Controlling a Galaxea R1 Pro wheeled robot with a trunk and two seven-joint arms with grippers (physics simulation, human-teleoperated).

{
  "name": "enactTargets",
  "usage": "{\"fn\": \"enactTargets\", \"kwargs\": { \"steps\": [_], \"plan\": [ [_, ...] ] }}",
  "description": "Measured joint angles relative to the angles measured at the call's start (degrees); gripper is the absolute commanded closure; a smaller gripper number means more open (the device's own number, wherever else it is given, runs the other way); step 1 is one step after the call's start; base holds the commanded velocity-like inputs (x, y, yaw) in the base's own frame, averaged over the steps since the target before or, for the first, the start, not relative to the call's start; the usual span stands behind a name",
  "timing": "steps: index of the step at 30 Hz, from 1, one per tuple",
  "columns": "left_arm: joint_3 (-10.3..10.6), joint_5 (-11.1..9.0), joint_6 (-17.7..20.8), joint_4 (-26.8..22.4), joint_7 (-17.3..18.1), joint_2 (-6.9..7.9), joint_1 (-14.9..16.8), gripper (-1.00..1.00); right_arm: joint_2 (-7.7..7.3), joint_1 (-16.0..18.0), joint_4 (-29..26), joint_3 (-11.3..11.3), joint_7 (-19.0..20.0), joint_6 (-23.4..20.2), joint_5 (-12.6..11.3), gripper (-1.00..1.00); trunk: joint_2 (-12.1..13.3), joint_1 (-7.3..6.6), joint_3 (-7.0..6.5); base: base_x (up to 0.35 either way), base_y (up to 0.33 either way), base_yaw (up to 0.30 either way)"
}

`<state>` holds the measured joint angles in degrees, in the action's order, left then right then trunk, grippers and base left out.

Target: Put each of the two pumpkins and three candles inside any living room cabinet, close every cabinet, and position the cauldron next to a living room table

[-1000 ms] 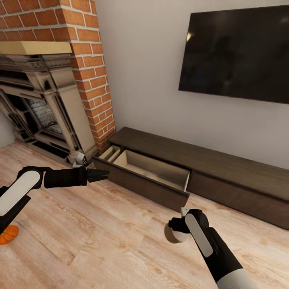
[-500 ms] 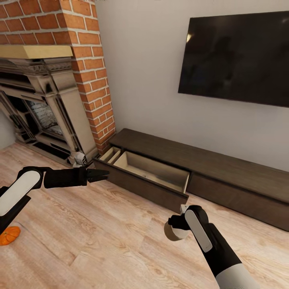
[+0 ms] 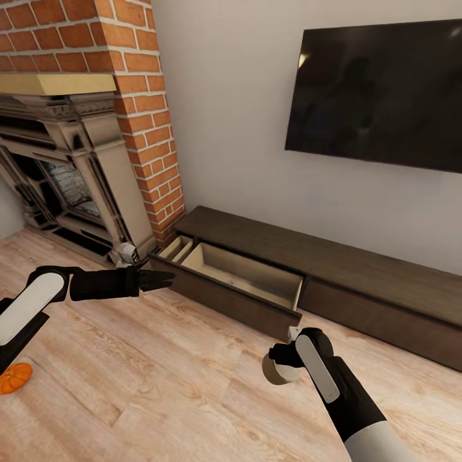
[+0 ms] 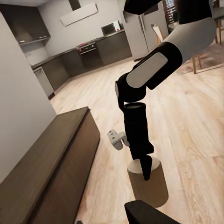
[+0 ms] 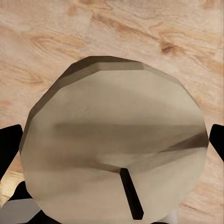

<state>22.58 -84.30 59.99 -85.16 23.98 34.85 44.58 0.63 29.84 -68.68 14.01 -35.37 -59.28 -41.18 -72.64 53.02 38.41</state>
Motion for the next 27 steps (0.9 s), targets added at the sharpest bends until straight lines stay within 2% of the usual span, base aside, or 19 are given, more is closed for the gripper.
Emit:
{"fn": "enactTargets", "kwargs": {
  "steps": [27],
  "plan": [
    [0.00, 0.00, 0.00, -0.04, 0.04, 0.00, 0.00, -1.00, 0.06, -0.08, -0.13, -0.06, 0.13, -0.02, -0.15, 1.00, 0.00, -0.02, 0.00, 0.286, 0.000, 0.000]
  ]
}}
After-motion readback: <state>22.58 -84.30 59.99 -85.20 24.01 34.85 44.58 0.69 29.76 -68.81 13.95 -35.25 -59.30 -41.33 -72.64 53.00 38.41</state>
